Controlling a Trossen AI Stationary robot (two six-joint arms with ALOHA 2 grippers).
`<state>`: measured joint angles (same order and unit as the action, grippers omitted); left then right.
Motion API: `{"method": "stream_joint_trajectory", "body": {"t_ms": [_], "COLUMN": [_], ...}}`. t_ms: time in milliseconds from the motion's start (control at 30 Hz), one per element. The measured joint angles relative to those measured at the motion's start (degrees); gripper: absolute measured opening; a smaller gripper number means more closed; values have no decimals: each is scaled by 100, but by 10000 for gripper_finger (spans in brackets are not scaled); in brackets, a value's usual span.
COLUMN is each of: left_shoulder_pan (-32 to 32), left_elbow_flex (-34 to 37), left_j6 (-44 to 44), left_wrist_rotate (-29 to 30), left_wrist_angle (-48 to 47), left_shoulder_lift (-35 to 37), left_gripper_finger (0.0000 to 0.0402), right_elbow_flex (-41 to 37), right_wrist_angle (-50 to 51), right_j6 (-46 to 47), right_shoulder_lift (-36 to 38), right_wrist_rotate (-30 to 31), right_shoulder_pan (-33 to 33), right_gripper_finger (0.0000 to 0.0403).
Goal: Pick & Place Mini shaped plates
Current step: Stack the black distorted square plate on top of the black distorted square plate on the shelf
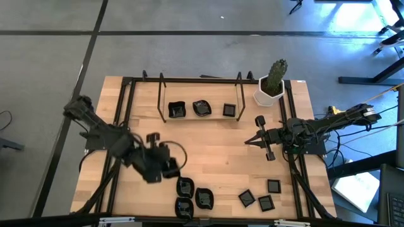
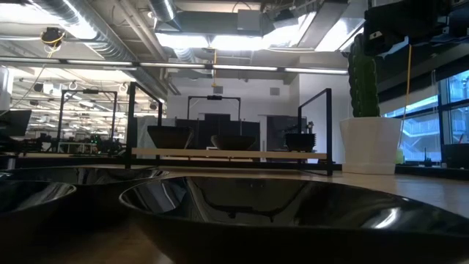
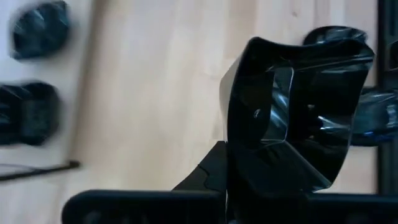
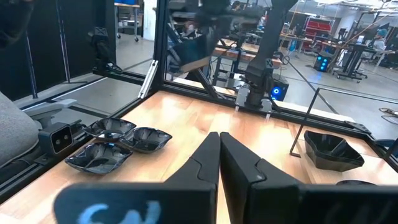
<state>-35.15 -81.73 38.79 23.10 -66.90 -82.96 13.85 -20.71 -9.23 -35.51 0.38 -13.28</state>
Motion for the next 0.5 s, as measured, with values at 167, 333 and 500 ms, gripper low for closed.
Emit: {"method": "stream_joint_trajectory", "body": {"t_ms": [167, 333, 500], "left_shoulder_pan": [778, 1732, 2555], "left_elbow_flex": [-343, -647, -820], "left_j6": [-1312, -2448, -3766], "left_wrist_rotate": [6, -96, -12], "left_wrist_angle": [-435, -430, -416], "left_shoulder_lift": [48, 48, 48], "left_gripper_finger": [2, 2, 3], "right_elbow_flex": [0, 0, 0], "right_wrist_angle": [0, 0, 0], "right_j6": [2, 2, -22], "right_shoulder_lift": [0, 0, 0], "right_wrist_rotate": [0, 0, 0], "right_shoulder_pan": [0, 0, 0], "right_gripper_finger": [14, 14, 14]}}
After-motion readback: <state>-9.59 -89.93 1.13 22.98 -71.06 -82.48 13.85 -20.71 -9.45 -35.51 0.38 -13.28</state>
